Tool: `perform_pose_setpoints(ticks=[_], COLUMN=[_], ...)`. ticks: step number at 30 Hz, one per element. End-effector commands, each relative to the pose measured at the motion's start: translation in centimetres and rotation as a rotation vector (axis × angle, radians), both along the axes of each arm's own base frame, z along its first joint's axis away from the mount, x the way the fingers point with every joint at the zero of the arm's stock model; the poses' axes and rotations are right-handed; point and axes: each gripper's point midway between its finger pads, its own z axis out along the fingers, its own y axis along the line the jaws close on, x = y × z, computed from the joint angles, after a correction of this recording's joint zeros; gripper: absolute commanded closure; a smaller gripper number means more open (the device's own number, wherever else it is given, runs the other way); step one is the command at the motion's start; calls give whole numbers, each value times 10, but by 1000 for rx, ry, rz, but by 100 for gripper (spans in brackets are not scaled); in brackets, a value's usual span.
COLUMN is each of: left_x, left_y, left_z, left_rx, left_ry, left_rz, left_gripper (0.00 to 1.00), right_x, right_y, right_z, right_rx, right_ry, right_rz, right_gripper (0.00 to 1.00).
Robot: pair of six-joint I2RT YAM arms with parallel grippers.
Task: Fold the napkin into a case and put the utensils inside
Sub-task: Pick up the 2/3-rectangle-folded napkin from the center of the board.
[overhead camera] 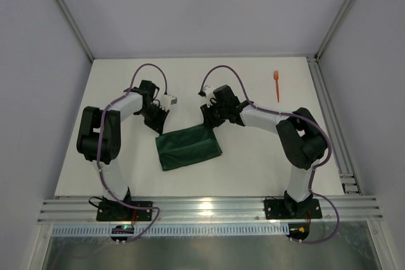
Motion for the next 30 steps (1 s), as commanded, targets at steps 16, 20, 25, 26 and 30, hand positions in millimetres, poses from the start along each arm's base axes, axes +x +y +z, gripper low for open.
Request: perform_pose_setpoints(ticks=[16,20,25,26,30], left_x=[-5,-8,-11,-12,-12], left_y=[-2,-2,0,0,-1], left_z=[4,2,0,1,2], left_rx=[-22,-20,-17,-18,-25], left_ry=[5,16,17,17,6], left_rz=[-19,-28,-43,-46,-50], left_gripper=[100,100,100,100,100], right_x=[13,15,19,21,20], right_y=[14,10,1,0,2], right_z=[-7,-10,-11,-8,1], right_rx=[-53,-67,-64,-57,-21], right_ry=[-17,-11,-3,-10,-19], right_rz=[82,56,18,12,18], right_gripper=[67,91,96,96,96])
